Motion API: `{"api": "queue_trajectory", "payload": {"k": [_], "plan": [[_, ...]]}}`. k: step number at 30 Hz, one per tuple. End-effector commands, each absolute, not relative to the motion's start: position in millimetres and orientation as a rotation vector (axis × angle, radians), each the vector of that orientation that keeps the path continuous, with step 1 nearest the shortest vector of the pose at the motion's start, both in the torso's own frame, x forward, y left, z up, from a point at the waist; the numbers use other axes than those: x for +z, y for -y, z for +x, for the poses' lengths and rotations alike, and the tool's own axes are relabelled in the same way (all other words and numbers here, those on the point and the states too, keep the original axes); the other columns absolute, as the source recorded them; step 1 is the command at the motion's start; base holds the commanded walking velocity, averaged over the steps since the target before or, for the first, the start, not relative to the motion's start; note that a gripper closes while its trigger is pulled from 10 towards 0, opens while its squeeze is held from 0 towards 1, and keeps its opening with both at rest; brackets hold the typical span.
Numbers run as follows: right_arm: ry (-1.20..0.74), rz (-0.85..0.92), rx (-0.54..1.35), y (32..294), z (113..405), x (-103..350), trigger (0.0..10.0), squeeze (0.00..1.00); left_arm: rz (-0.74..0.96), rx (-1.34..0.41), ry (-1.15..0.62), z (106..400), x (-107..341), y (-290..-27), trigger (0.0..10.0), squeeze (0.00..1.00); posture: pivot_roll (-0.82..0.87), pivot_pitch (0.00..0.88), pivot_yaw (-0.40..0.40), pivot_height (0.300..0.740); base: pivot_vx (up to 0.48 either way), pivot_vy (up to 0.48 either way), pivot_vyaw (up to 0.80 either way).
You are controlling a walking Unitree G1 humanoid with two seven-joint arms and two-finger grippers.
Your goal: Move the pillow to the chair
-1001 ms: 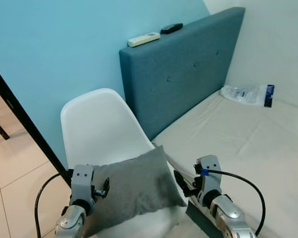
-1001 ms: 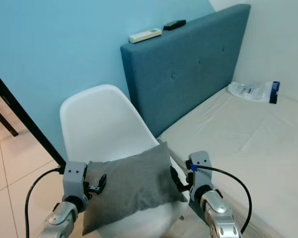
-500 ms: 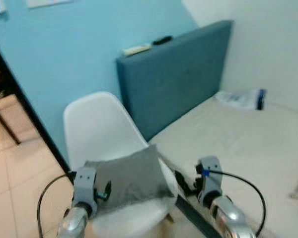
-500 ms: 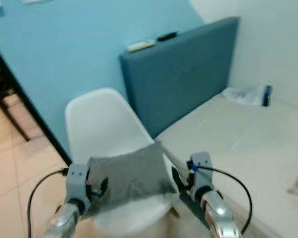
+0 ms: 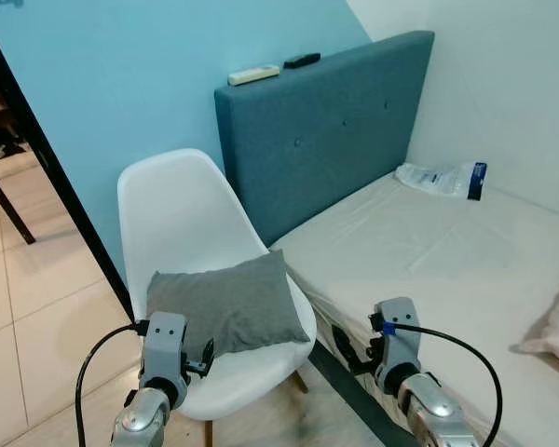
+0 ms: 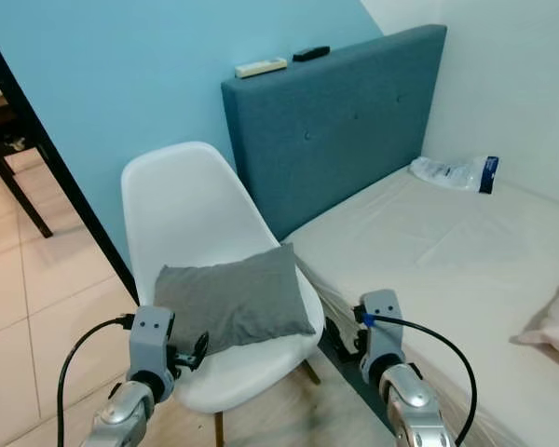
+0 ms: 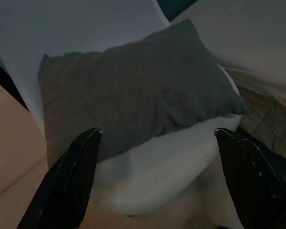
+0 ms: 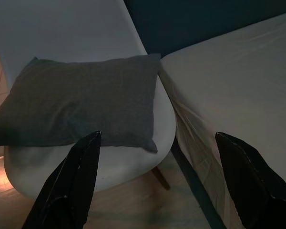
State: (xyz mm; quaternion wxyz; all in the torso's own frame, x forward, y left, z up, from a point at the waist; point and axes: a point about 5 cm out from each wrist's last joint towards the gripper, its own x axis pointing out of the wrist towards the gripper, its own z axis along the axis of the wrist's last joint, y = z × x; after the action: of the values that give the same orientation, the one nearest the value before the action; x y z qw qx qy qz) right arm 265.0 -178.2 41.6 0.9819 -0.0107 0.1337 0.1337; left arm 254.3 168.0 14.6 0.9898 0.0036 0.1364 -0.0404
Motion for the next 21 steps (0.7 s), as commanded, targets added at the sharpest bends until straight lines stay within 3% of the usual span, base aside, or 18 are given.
{"api": "queue_trajectory", "payload": {"k": [1, 6, 21], "plan": [[-0.273, -0.022, 0.276, 175.8, 265.6, 41.3, 10.0, 0.0, 0.018, -0.073, -0.291, 251.8, 12.6, -173.9, 10.0, 0.0, -0.13, 0.065, 0.043, 0.711, 0.0, 0.0, 0.0], [-0.303, -0.015, 0.263, 176.1, 266.1, 37.4, 10.0, 0.0, 0.018, -0.08, -0.305, 252.0, 10.0, -174.1, 10.0, 0.0, -0.13, 0.06, 0.047, 0.711, 0.0, 0.0, -0.2], [-0.394, -0.047, 0.183, 185.1, 266.5, 25.8, 10.0, 0.0, 0.012, -0.115, -0.308, 254.7, 8.2, -165.7, 10.0, 0.0, -0.14, 0.049, 0.044, 0.711, 0.0, 0.0, -0.75]]}}
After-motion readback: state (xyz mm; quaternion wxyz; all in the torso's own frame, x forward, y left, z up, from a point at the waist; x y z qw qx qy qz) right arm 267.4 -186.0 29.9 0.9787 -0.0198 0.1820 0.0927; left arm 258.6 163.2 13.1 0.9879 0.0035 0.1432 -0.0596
